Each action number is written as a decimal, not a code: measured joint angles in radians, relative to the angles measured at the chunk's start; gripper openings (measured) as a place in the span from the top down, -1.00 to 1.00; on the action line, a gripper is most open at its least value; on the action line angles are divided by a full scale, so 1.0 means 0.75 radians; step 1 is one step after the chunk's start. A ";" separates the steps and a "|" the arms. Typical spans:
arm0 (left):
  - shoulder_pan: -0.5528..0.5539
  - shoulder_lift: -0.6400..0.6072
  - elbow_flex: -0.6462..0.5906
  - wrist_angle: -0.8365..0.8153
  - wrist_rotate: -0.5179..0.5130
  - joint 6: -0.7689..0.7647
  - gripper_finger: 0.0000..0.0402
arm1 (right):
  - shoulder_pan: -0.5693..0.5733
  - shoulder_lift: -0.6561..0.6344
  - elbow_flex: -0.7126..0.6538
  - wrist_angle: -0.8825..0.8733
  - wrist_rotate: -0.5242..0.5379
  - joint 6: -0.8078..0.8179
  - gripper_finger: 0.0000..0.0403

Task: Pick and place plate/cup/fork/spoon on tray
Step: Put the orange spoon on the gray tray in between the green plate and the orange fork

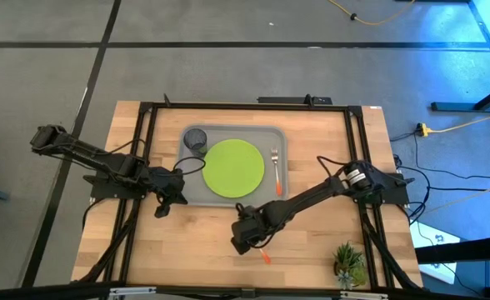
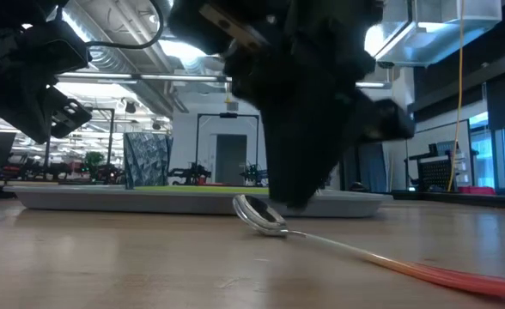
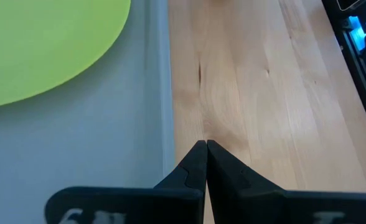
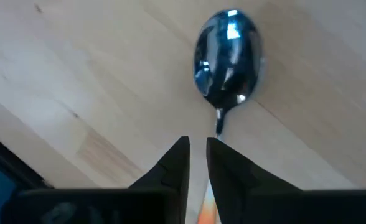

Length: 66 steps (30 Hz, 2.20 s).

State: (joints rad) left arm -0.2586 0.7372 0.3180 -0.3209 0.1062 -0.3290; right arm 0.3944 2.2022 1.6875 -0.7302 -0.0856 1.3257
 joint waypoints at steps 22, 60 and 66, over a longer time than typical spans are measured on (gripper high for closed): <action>0.000 0.000 0.000 0.000 -0.002 -0.002 1.00 | 0.000 0.017 0.000 -0.060 -0.025 -0.038 0.72; 0.000 -0.001 0.000 -0.004 -0.001 -0.003 1.00 | 0.001 0.083 0.032 -0.092 0.003 0.034 0.98; 0.000 0.000 0.000 -0.004 -0.001 -0.003 1.00 | -0.001 0.095 0.127 -0.294 0.020 0.036 0.99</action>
State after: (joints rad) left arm -0.2588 0.7370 0.3180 -0.3237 0.1055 -0.3312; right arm 0.3939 2.2733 1.7829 -0.9507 -0.0705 1.3525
